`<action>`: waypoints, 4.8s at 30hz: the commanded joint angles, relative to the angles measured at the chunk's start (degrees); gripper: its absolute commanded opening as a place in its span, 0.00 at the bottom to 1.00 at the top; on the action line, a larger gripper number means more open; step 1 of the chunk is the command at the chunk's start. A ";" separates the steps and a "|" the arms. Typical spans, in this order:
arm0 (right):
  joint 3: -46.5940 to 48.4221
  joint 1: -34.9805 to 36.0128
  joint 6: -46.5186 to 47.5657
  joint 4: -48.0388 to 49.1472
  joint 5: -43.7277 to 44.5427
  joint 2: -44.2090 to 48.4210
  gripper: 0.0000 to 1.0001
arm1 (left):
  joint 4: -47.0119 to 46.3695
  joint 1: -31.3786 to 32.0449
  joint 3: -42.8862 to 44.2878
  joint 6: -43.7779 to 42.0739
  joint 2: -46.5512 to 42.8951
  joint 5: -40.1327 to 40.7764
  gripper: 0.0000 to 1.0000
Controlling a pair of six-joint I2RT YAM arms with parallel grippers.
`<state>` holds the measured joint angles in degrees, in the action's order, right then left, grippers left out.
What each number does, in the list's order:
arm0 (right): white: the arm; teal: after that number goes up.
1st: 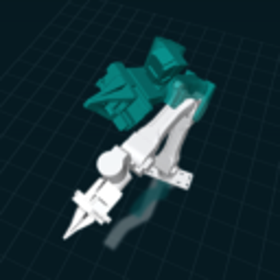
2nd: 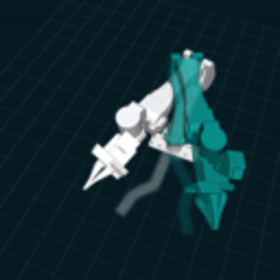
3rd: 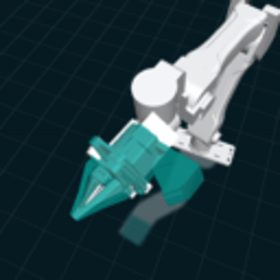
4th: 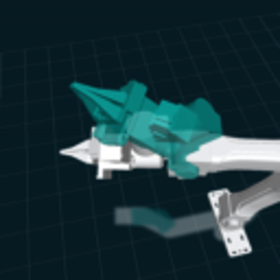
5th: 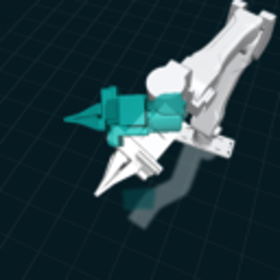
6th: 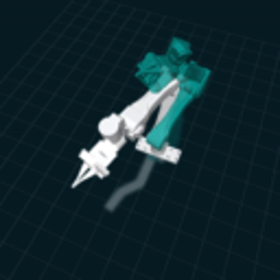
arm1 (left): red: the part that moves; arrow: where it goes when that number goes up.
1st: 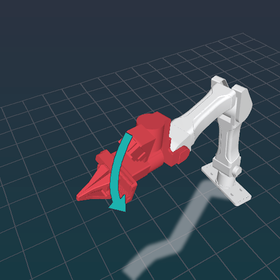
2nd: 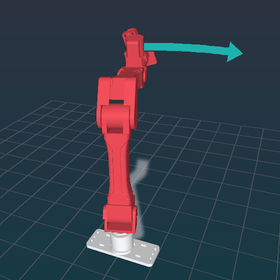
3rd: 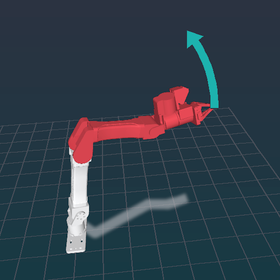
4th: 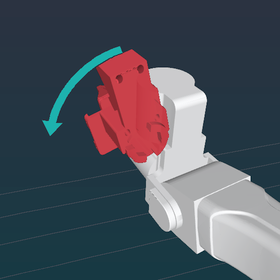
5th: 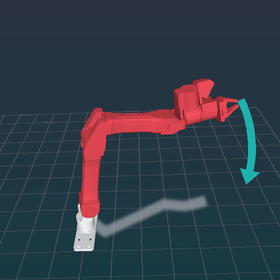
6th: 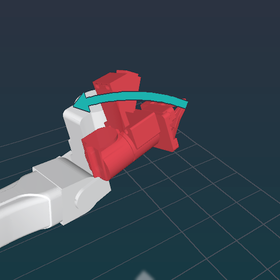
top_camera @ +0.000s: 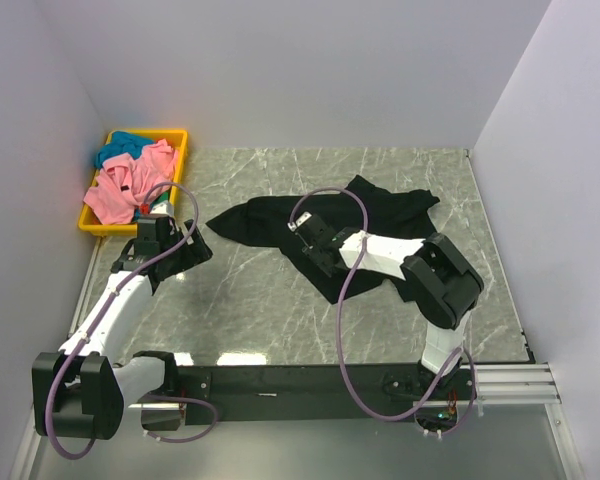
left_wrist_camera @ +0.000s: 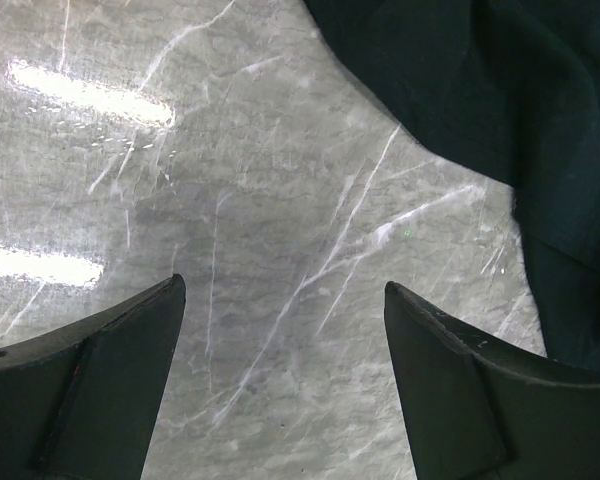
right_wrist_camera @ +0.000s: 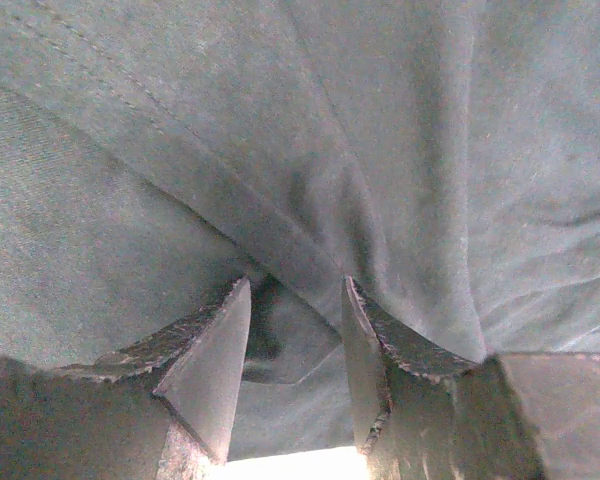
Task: Fold and stack the t-shirts
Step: Flatten the tshirt out
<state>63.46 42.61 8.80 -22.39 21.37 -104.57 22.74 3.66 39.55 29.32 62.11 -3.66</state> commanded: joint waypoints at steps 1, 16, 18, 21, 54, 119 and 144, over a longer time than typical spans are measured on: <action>2.54 -0.16 1.05 1.91 0.96 -2.21 0.49 | -1.82 -0.06 0.09 -1.02 -0.14 -0.82 0.86; 6.94 -1.21 1.84 1.65 2.28 -1.77 0.44 | -1.82 -0.06 0.09 -1.20 0.21 -1.09 0.87; 7.99 -1.39 1.92 1.30 2.01 -2.21 0.43 | -1.82 -0.06 0.09 -1.20 0.29 -1.00 0.87; 8.43 -1.91 1.75 1.56 2.19 -3.09 0.41 | -1.82 -0.06 0.09 -1.20 0.30 -0.91 0.87; 22.49 10.03 -31.28 -8.39 -34.67 0.78 0.00 | 3.17 -0.06 2.01 1.61 -3.48 1.90 0.88; -22.15 -37.43 -39.30 -4.06 -13.10 34.87 0.59 | 11.70 13.57 13.81 15.67 17.64 16.83 0.76; -24.35 -35.75 -39.12 -7.31 -10.20 37.16 0.60 | 6.09 13.48 3.08 18.40 23.05 18.08 0.50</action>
<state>39.77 6.61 -30.37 -28.91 8.99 -68.16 31.51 17.08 42.48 47.68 82.63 14.46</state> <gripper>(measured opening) 0.599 0.516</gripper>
